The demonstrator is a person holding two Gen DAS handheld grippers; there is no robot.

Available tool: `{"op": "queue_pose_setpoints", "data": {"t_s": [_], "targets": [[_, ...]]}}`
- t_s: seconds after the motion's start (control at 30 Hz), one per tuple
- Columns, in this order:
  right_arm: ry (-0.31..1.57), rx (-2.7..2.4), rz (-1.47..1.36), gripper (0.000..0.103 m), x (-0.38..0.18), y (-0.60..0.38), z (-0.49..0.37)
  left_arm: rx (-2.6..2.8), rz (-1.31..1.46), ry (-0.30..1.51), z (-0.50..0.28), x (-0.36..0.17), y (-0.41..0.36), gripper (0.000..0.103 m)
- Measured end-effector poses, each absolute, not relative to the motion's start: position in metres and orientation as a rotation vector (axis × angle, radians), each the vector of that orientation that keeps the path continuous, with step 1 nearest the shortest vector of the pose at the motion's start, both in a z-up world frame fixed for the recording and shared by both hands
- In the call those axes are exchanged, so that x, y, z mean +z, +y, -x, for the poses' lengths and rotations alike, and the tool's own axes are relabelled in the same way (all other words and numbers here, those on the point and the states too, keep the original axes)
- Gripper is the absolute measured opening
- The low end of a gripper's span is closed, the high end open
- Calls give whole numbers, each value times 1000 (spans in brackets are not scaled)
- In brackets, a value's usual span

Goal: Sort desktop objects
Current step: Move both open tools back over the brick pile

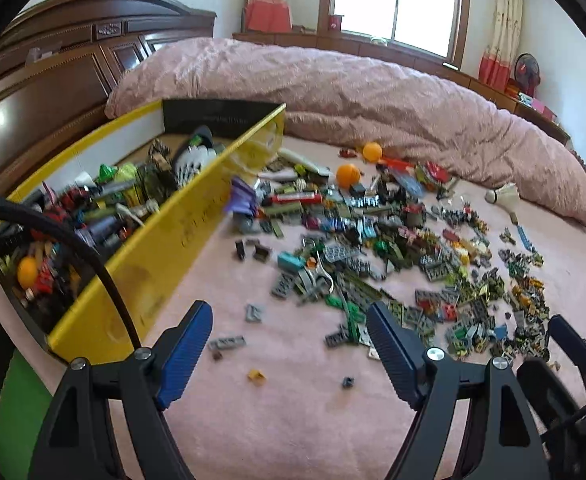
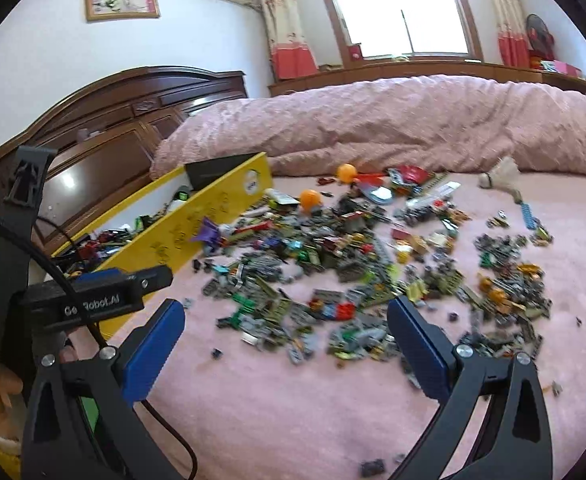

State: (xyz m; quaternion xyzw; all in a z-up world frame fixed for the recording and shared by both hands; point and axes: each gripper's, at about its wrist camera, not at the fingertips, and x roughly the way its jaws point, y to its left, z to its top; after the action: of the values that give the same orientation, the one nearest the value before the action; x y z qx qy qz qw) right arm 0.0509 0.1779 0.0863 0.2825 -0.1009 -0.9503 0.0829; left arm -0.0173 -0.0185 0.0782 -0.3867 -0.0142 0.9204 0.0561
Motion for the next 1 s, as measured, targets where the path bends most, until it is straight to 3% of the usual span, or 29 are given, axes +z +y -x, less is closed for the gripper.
{"op": "queue_pose_setpoints", "data": {"t_s": [0.47,1.0], "targets": [[-217,-2909,-963,102,56,193,-59,2737,1278,1,14,42,0,82],[-218,-2901,-977,102,50,191,-58,2747,1273,-10,9,37,2,82]]}}
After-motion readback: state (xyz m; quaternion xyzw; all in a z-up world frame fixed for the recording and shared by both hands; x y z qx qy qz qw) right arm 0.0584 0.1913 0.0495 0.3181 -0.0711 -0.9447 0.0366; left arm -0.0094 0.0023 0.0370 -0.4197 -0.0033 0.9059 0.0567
